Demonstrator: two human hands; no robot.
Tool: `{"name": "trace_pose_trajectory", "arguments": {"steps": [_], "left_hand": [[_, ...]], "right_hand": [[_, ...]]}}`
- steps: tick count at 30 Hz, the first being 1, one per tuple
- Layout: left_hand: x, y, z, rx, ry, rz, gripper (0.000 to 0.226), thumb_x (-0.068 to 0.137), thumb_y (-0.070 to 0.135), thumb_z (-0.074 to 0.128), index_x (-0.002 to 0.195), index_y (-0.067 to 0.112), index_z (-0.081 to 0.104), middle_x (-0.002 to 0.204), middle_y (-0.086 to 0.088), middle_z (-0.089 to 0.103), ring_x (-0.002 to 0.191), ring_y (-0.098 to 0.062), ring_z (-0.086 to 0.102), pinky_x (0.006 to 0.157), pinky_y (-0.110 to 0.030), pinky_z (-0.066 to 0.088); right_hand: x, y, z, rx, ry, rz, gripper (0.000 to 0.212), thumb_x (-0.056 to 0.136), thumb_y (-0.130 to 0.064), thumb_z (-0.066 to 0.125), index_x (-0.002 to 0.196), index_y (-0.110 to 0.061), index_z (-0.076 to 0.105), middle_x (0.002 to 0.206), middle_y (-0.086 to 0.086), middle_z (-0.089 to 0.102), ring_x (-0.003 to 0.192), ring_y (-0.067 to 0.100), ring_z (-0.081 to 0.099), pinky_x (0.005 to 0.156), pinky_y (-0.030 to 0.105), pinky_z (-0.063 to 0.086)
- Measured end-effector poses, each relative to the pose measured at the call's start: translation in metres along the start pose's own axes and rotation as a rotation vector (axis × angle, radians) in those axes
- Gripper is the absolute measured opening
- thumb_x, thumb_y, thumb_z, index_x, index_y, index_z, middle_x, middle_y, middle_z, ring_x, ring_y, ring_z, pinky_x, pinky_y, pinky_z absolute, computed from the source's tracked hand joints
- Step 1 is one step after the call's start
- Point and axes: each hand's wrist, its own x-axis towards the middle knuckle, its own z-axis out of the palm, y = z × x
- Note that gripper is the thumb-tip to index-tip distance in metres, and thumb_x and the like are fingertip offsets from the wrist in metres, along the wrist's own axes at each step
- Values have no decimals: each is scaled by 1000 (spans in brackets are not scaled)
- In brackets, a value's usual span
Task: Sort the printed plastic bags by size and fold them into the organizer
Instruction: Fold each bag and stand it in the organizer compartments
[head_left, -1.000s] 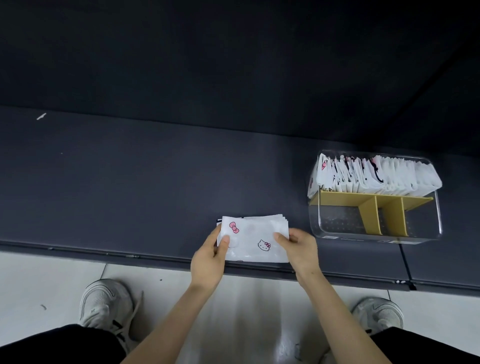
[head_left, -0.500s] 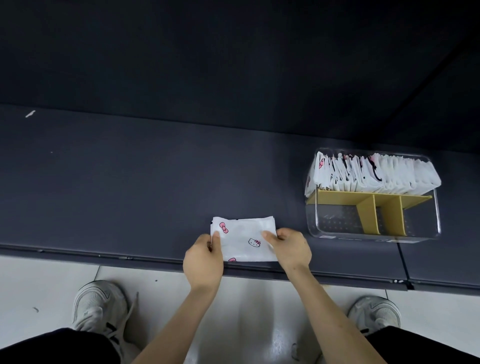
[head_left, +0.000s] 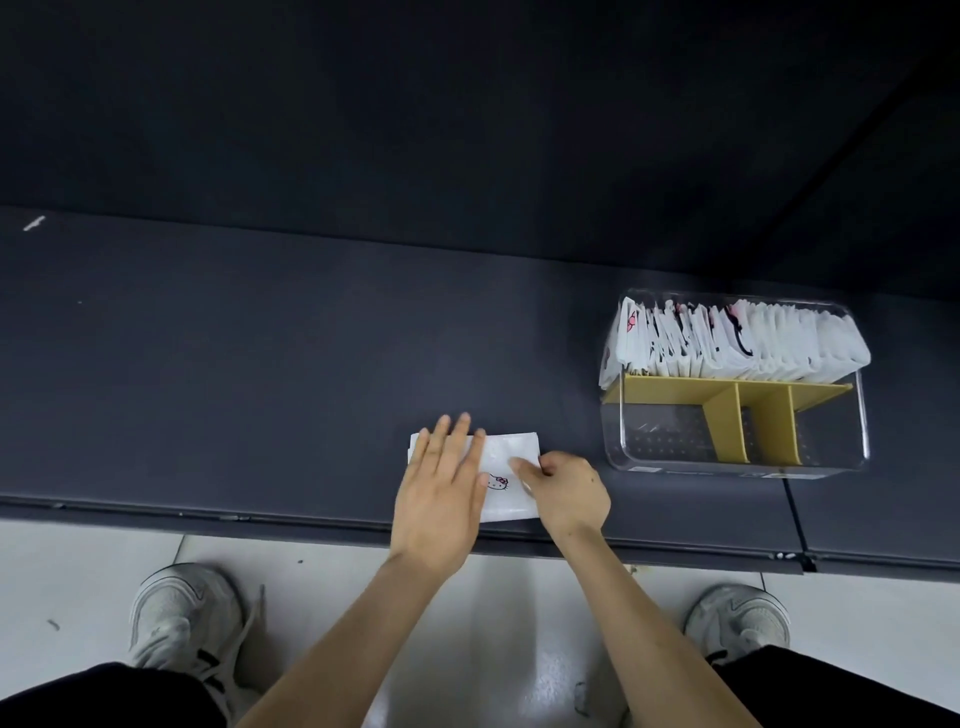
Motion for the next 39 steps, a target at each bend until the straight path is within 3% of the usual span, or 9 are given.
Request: {"name": "trace_pose_trajectory", "arguments": {"steps": [6,10,13,17,21,25,29,33,39], "left_hand": [[-11,-11,23,-7,-164,-105,57,102,35,9,144,8,37,151,-11,34,142,-26,24,115,-40,12],[-11,-10,26,13,-148,-105,56,101,35,12,144,7,37,151,-11,34,142,-26,22,114,-42,15],[-10,-10,27,38,-134,-96,54,101,33,14,143,7,35,149,-12,36,141,-26,23,113,-41,15],[-9,-10,27,20,-140,-97,57,103,35,7,144,8,36,150,-12,36,141,-25,23,114,-41,15],[-10,-11,26,37,-152,-89,55,102,35,9,144,9,34,151,-11,34,142,-25,22,113,-41,14],[-4,-19,25,38,-160,14,55,102,34,10,144,9,35,150,-11,36,141,-27,28,113,-41,15],[17,-54,18,83,-207,335,56,104,37,8,143,10,37,149,-10,36,140,-24,29,113,-39,14],[31,-72,10,126,-242,528,54,103,41,11,145,15,36,151,-7,33,145,-17,15,115,-36,11],[-11,-51,-6,-398,16,288,31,92,36,51,106,17,71,125,5,61,116,-13,55,93,-33,45]], "right_hand": [[0,-2,-1,-56,-7,-13,42,87,-48,58,60,-19,44,58,-5,49,67,22,52,56,28,36],[-12,-8,17,-333,433,-342,39,73,-34,75,106,-18,64,98,7,67,84,28,64,73,36,48],[-12,-7,42,-454,259,-602,42,91,-38,45,131,-27,53,137,10,52,125,31,50,105,49,28],[5,27,27,-563,140,-601,49,101,-40,14,142,-26,39,147,4,43,137,27,37,109,52,16],[11,38,5,-582,164,-597,56,103,-38,7,137,-18,46,141,8,50,131,30,46,108,50,25],[16,6,-4,-428,174,-633,42,91,-29,42,119,-5,63,115,9,65,100,30,63,84,45,55],[19,-11,-18,-379,-208,-419,45,90,-28,59,132,-15,47,126,5,55,118,26,49,96,33,41],[1,-11,-19,-350,-240,-281,15,84,-32,57,74,-21,55,95,2,66,91,23,57,62,28,38],[-27,2,-17,131,-244,-31,14,84,-10,54,73,-10,46,77,7,59,63,26,61,57,32,43]]}}
